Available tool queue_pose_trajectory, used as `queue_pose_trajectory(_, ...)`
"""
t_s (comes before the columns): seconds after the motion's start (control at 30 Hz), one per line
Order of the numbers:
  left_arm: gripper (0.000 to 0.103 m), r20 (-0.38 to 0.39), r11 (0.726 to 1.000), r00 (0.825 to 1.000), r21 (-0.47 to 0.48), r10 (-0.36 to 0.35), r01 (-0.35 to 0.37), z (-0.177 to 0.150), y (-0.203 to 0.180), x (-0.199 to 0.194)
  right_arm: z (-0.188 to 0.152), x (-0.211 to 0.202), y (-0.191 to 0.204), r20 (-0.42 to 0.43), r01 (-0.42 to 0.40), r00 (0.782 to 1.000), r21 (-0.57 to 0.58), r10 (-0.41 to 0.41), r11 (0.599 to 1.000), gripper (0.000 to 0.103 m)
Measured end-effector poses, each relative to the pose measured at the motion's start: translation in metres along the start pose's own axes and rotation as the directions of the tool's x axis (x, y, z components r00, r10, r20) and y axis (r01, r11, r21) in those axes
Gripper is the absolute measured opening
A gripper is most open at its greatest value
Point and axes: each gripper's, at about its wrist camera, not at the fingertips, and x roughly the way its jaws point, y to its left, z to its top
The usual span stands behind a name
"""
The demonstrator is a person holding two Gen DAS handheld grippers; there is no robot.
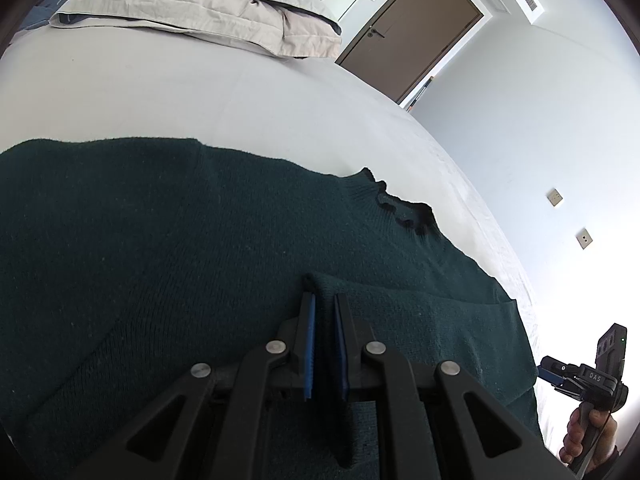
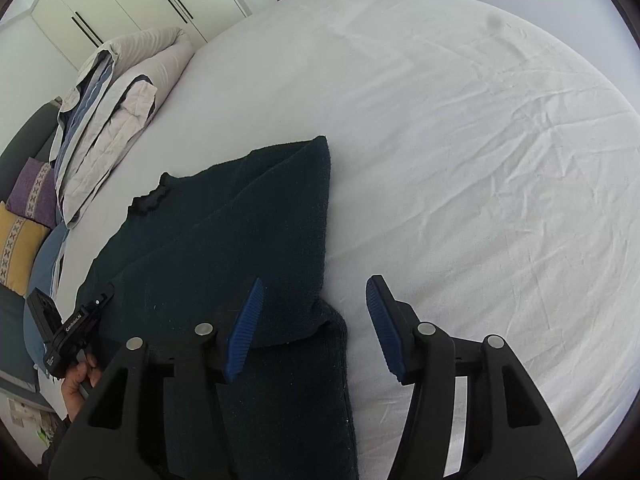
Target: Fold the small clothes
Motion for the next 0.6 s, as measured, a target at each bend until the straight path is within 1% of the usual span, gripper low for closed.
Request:
queue_pose_trajectory(0.07,0.012,0.0,1.0,1.0,0.0,0.0,0.0,0.0,0.0,0.0,-0.003,0.012,0.005,-0.03,0.05,0.998,-0.056,-0.052,0.997,0.051)
queue_pose_trajectory(0.13,0.012,0.0,1.0,1.0,0.0,0.0,0.0,0.0,0.0,0.0,-0.006,0.02,0.01,-0.039,0.077,0.996,-0.096,-0.081,0.992,0.049)
queue_pose_trajectory(0.2,0.012,-0.001,1.0,1.0,0.001,0.001,-0.001,0.0,0.0,0.0,-0.006,0.024,0.008,-0.032,0.097,0.994,-0.116,-0.101,0.988,0.03)
queue_pose_trajectory(0.23,0.012,-0.002,1.0,1.0,0.004,0.003,-0.003,-0.001,-0.001,0.0,-0.005,0.025,0.006,-0.03,0.081,0.996,-0.106,-0.085,0.991,0.019)
queue_pose_trajectory(0.27,0.012,-0.004,1.0,1.0,0.006,0.006,-0.006,-0.001,-0.001,0.0,-0.003,0.027,0.004,-0.026,0.085,0.996,-0.099,-0.088,0.991,0.014)
queue_pose_trajectory(0.4,0.012,-0.018,0.999,0.999,0.028,0.036,-0.035,-0.002,-0.007,-0.004,0.001,0.027,0.005,-0.006,0.118,0.993,-0.107,-0.119,0.987,0.011)
queue_pose_trajectory(0.5,0.012,-0.017,0.998,0.999,0.038,0.045,-0.045,-0.004,-0.008,-0.004,0.002,0.031,-0.005,-0.015,0.081,0.996,-0.074,-0.083,0.994,0.01)
queue_pose_trajectory(0.6,0.012,-0.022,0.999,0.999,0.019,0.029,-0.028,-0.003,-0.003,-0.002,-0.003,0.037,-0.016,0.003,0.029,1.0,-0.076,-0.029,0.997,0.011)
